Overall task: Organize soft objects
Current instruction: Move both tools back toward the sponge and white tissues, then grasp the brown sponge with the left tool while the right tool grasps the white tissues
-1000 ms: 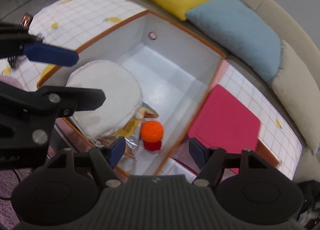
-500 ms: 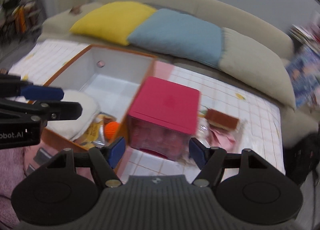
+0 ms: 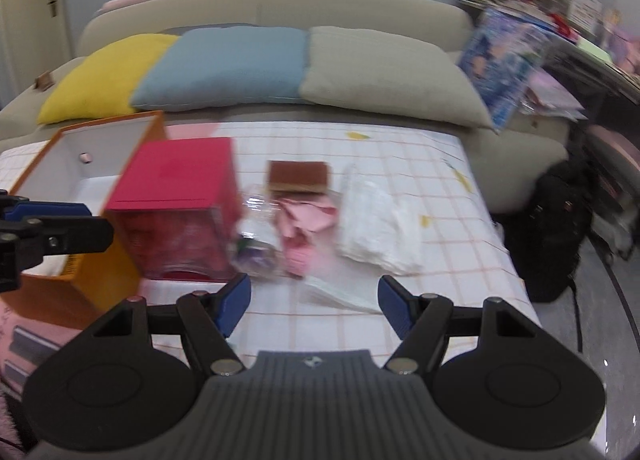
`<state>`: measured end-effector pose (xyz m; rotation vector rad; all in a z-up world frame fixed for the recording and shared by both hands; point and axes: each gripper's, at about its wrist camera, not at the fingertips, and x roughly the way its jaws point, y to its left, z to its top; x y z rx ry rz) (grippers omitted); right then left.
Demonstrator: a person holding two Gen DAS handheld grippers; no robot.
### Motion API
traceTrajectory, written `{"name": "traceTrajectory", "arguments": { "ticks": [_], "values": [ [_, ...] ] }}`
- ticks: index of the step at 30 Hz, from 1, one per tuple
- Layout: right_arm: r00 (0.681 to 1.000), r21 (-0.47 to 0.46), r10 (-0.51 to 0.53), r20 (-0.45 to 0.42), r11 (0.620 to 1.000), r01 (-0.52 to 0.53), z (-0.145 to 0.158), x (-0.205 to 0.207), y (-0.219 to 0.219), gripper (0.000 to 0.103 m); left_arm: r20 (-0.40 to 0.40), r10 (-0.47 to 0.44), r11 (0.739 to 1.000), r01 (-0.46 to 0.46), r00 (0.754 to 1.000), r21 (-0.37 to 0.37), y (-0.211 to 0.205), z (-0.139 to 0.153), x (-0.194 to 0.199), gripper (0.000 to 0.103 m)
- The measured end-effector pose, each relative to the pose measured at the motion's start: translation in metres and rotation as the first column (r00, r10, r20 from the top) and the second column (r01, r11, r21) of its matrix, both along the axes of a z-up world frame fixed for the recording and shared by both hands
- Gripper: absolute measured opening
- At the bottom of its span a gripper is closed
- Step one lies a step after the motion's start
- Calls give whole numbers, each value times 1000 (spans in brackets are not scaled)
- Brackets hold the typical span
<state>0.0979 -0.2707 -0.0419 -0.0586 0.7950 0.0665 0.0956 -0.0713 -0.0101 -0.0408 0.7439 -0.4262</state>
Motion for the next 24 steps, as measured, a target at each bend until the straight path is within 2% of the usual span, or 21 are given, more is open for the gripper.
{"name": "traceTrajectory", "arguments": {
  "ticks": [9, 13, 16, 19, 21, 24],
  "values": [
    [992, 68, -129, 16, 990, 127, -28, 20, -42, 68, -67, -65, 998, 67, 996, 20, -40, -17, 36, 36],
    [987, 143, -158, 16, 978, 154, -41, 40, -51, 68, -60, -77, 995, 81, 995, 57, -53, -16, 55, 36],
    [983, 206, -178, 35, 964, 167, -48, 58, -56, 69, -50, -104, 987, 109, 993, 114, -63, -15, 72, 38],
    [983, 225, -174, 51, 961, 159, -56, 78, -56, 73, -33, -146, 965, 149, 989, 214, -74, -19, 91, 46],
    [984, 229, -162, 68, 963, 142, -63, 89, -56, 78, -7, -182, 938, 176, 983, 298, -81, -24, 100, 47],
    [985, 245, -158, 68, 960, 137, -74, 104, -60, 83, 20, -247, 888, 218, 969, 404, -93, -31, 112, 57]
  ]
}}
